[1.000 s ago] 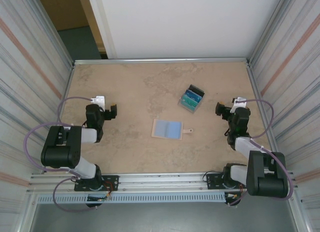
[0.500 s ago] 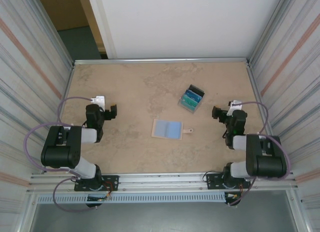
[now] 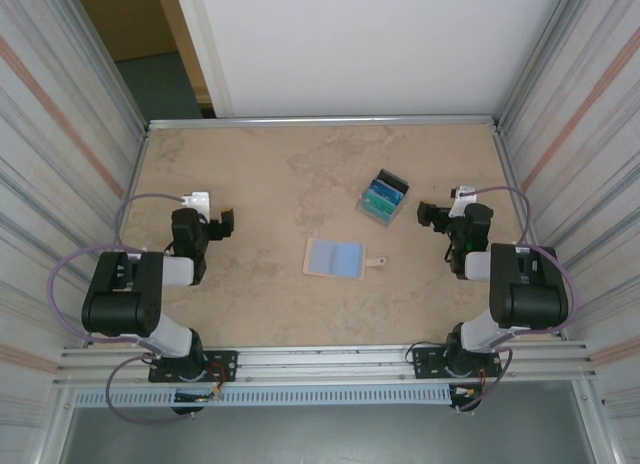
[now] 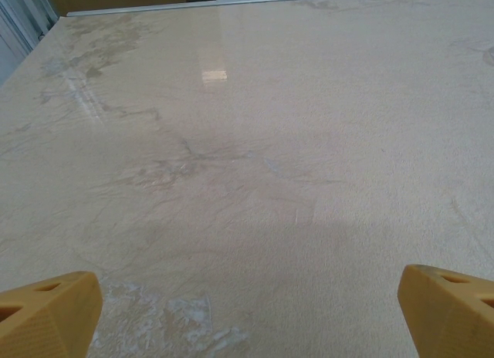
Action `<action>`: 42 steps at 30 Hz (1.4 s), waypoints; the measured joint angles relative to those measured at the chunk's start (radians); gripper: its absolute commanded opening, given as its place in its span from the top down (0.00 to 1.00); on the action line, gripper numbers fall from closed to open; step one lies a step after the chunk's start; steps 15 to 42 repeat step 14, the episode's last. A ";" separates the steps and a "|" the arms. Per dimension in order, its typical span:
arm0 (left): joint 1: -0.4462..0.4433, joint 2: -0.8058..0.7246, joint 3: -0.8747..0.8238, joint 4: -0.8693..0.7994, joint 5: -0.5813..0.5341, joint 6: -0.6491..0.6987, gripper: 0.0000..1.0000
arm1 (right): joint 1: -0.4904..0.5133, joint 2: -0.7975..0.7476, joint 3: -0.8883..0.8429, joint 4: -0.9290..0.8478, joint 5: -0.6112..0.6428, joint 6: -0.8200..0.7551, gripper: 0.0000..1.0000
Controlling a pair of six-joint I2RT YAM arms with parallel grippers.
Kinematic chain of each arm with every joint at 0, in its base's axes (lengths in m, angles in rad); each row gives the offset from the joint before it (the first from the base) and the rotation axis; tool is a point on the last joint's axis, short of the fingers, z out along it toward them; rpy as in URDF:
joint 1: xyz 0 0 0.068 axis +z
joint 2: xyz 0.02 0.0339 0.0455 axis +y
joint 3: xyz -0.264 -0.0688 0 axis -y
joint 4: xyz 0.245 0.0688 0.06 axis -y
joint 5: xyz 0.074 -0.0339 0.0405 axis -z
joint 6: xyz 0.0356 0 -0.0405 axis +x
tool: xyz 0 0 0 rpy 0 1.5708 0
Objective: Take the credit cards out of the card holder
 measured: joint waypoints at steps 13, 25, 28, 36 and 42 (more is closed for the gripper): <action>0.000 0.000 0.000 0.000 0.000 0.000 0.01 | 0.001 0.000 0.000 -0.031 -0.003 0.000 0.01; 0.000 0.000 0.000 0.000 0.000 0.000 0.01 | 0.003 0.000 0.000 -0.032 0.000 0.000 0.01; 0.000 0.000 0.000 0.000 0.000 0.000 0.01 | 0.003 0.000 0.000 -0.032 0.000 0.000 0.01; 0.000 0.000 0.000 0.000 0.000 0.000 0.01 | 0.003 0.000 0.000 -0.032 0.000 0.000 0.01; 0.000 0.000 0.000 0.000 0.000 0.000 0.01 | 0.003 0.000 0.000 -0.032 0.000 0.000 0.01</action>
